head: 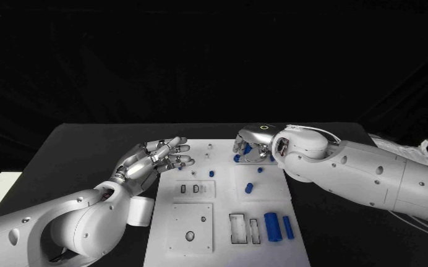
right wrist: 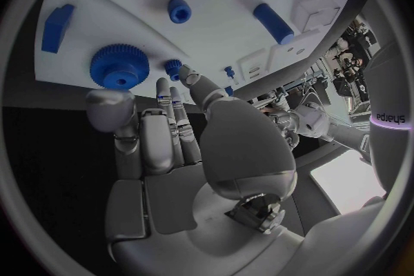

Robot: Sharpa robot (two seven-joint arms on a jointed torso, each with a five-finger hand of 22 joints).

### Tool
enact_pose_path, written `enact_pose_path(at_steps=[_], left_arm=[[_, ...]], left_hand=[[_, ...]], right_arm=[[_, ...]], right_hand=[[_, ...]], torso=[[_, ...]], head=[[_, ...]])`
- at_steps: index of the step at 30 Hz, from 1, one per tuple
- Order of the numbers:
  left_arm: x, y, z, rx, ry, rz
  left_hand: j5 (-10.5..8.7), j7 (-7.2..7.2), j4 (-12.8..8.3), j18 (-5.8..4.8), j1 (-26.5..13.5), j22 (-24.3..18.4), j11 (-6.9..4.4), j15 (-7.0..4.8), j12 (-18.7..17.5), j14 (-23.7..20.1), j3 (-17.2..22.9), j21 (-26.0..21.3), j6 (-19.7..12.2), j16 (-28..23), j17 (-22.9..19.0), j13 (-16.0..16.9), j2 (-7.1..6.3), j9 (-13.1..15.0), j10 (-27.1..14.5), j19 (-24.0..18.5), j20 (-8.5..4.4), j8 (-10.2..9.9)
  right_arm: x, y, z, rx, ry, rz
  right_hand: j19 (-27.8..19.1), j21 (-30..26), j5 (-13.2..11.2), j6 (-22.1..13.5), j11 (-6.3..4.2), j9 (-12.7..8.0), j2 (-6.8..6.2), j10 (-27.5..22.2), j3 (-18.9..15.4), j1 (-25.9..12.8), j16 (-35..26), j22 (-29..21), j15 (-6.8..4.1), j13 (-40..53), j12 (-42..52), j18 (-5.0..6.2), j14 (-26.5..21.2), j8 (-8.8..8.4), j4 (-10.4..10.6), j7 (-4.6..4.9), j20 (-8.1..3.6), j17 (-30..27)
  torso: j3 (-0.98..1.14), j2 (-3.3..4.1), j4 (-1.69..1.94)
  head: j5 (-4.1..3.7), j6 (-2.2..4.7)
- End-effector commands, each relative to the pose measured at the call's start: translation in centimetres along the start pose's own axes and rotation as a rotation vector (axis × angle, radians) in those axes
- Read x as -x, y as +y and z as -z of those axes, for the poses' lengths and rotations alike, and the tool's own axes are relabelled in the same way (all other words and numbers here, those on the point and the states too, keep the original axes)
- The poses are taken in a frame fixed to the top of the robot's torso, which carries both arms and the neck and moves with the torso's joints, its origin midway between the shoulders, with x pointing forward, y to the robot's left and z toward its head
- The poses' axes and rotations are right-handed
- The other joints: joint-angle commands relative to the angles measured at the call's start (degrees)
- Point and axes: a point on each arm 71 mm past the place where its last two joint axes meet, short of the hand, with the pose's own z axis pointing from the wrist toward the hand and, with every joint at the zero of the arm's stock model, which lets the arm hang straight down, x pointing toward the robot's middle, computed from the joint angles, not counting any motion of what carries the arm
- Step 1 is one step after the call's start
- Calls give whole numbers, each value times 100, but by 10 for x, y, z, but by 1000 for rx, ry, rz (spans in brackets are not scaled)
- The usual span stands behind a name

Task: Assemble the parts on the task board

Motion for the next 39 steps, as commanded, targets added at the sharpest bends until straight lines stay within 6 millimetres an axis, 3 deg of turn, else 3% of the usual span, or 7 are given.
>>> enact_pose_path(at_steps=[1, 15, 22, 26, 31, 35, 39], left_arm=[[-3, -1, 0, 2, 22, 14], [-4, -1, 1, 13, 21, 12], [-3, -1, 1, 15, 21, 12], [-3, -1, 1, 16, 21, 12], [-3, -1, 1, 19, 20, 11], [-2, -1, 1, 20, 18, 10], [-1, -1, 1, 21, 16, 9]], left_hand=[[-9, 31, -42, 17, -15, -7, 13, 26, -37, -14, 6, -26, -13, -33, 7, -7, -48, -7, -27, 17, 21, -24], [6, 44, -82, 20, 20, -19, 23, 30, -78, -4, 49, -31, -30, -48, 30, -6, -30, -5, -48, 24, 26, -64], [6, 45, -86, 20, 24, -20, 24, 30, -81, -3, 53, -31, -31, -49, 32, -5, -29, -5, -50, 25, 26, -67], [6, 45, -86, 20, 24, -20, 24, 30, -81, -3, 53, -31, -31, -49, 32, -5, -29, -5, -50, 25, 26, -67], [7, 51, -100, 21, 33, -23, 28, 31, -94, 0, 67, -32, -42, -53, 40, -6, -29, -6, -59, 29, 26, -82], [8, 53, -102, 20, 35, -24, 29, 31, -96, 1, 70, -32, -44, -55, 42, -6, -29, -7, -61, 29, 27, -86], [8, 53, -103, 20, 35, -24, 29, 31, -97, 1, 71, -32, -45, -55, 42, -6, -29, -7, -62, 29, 27, -86]], right_arm=[[-3, 0, -2, -6, 37, 34], [-5, 2, -8, -5, 62, 48], [-5, 1, -10, -11, 49, 50], [-3, 2, -10, -9, 15, 52], [4, 5, -7, -7, -72, 55], [10, 9, -6, -3, -131, 45], [14, 11, -8, -13, -177, 37]], right_hand=[[-34, 44, -39, 8, 8, 7, 4, -6, 48, 50, 21, 10, 41, 3, 2, -45, 234, -12, -7, 42, 10, 6], [-72, 143, -83, 97, -12, 23, 39, 82, 173, 78, 69, 98, 32, 8, 22, -43, 223, 8, 46, 24, 17, 44], [-66, 324, -135, 275, -77, 67, 77, 273, 290, 91, 102, 328, -14, 29, 77, -66, 216, 63, 123, -45, -8, 66], [-25, 497, -302, 389, -122, 102, 154, 392, 404, 121, 127, 565, -52, 42, 104, -100, 218, 97, 190, -96, -38, 89], [-9, 630, -521, 466, -158, 142, 202, 471, 546, 119, 176, 728, -79, 45, 99, -121, 229, 107, 306, -135, -81, 149], [-18, 656, -569, 474, -160, 155, 169, 481, 586, 95, 182, 752, -81, 42, 84, -125, 228, 99, 359, -139, -87, 149], [-24, 682, -595, 475, -161, 164, 153, 481, 627, 88, 183, 783, -82, 38, 69, -130, 224, 89, 401, -142, -87, 142]], torso=[[1, 28, 10], [2, 76, 26], [-6, 82, 28], [-8, 90, 27], [-9, 94, 32], [-21, 96, 40], [-17, 104, 51]], head=[[0, -18], [-18, -43], [-10, -48], [-17, -52], [-19, -13], [-10, 25], [4, 46]])
